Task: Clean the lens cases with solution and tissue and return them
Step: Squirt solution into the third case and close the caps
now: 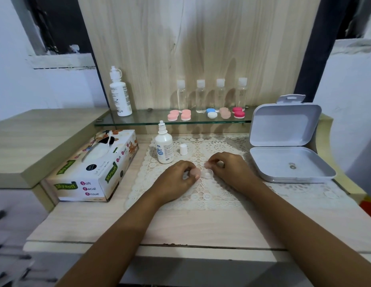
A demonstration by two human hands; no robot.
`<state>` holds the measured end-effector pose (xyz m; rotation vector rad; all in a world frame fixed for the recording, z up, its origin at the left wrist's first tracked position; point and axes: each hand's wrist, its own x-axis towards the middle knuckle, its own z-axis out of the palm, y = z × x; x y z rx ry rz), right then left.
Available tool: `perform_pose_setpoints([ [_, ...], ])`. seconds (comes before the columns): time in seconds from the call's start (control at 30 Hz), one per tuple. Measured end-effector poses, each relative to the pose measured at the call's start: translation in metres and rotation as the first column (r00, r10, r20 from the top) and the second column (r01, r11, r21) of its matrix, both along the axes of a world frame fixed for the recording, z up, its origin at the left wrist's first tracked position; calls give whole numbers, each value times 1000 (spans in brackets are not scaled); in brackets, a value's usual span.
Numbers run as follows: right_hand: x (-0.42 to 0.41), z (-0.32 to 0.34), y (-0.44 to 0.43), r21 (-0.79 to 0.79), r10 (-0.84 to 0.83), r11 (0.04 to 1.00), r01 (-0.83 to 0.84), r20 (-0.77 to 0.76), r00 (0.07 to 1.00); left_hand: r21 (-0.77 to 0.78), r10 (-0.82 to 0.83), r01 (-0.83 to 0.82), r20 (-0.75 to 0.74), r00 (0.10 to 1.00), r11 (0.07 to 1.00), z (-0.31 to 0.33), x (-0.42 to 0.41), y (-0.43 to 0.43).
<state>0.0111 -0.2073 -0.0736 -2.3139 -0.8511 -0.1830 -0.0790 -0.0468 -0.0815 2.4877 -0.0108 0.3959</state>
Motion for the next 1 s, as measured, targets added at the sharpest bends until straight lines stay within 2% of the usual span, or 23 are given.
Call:
perform_pose_setpoints([
  [0.1,-6,3,-3,111,-18,993,27,-75,997,-2,2,-2,-2,1000,1000,-1,0,0],
  [0.17,-11,6,-7,141,28,990,-11,-122,992,0,-2,2,-2,1000,1000,-1,-1,0],
  [0.27,-18,7,-11,129,77,990,-63,-109,991,6,1,-1,-2,1000,1000,1,0,0],
  [0.57,-23,-9,-7,46,86,995,-89,65,994,2,2,-2,0,1000,1000,1,0,-1],
  [0.73,-20,-11,-6,4,111,994,-111,32,993,-1,-3,3,16,1000,1000,1,-1,-2],
  [1.0,-16,-7,-8,28,167,986,-167,-15,986,-5,2,-2,21,1000,1000,1,-1,-2],
])
